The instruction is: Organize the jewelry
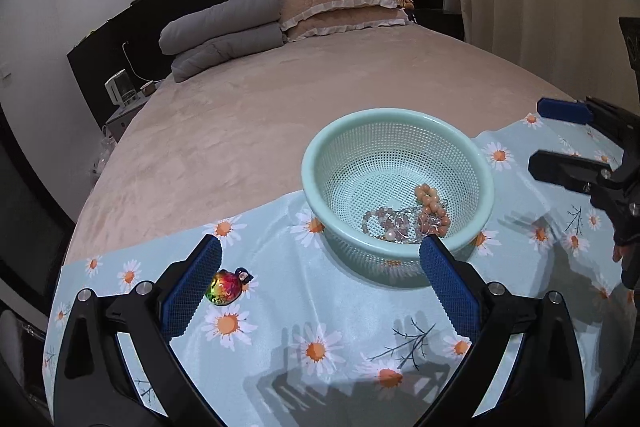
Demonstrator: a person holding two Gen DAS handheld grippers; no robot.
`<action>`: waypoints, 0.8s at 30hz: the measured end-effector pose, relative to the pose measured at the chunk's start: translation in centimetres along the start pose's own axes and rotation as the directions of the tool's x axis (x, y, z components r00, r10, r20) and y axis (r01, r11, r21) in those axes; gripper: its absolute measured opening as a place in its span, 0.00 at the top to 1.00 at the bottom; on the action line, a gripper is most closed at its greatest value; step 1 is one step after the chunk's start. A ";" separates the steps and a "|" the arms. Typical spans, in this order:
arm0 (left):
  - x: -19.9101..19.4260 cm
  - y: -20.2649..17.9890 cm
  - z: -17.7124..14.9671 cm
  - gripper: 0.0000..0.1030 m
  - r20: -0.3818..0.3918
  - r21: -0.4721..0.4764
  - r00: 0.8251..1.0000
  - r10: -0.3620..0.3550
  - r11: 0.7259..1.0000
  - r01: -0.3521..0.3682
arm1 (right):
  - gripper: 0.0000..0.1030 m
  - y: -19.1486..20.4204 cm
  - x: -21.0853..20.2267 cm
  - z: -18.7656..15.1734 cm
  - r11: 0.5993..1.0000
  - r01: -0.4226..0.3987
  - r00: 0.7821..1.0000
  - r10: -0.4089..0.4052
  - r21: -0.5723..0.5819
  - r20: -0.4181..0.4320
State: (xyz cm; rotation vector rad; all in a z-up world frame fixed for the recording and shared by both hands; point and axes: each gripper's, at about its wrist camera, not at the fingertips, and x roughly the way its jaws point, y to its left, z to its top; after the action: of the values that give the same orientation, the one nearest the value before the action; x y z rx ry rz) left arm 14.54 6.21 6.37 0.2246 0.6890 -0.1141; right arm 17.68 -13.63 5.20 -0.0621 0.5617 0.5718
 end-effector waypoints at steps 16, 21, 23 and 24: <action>-5.7 -1.7 -4.4 0.06 0.082 -0.209 0.996 -0.023 0.977 0.039 | 0.08 2.9 -5.6 -5.3 0.993 0.115 0.993 -0.115 0.016 -0.019; -5.4 -3.6 -5.3 0.06 0.069 -0.143 0.995 0.069 0.988 -0.058 | 0.08 2.1 -6.3 -7.4 0.990 0.122 0.992 -0.120 0.075 -0.031; -5.5 -4.2 -5.5 0.06 0.071 -0.122 0.995 0.065 0.991 -0.056 | 0.08 2.2 -6.5 -8.2 0.989 0.123 0.992 -0.120 0.079 -0.037; -5.5 -4.4 -5.5 0.06 0.073 -0.123 0.996 0.054 0.991 -0.045 | 0.08 2.3 -6.6 -8.4 0.988 0.132 0.991 -0.129 0.078 -0.041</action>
State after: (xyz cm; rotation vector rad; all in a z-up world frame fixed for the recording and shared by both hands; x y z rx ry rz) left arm 6.10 3.42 5.03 0.1204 0.6123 -0.0331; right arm 7.80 -16.67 1.73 -0.0325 0.6100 0.4208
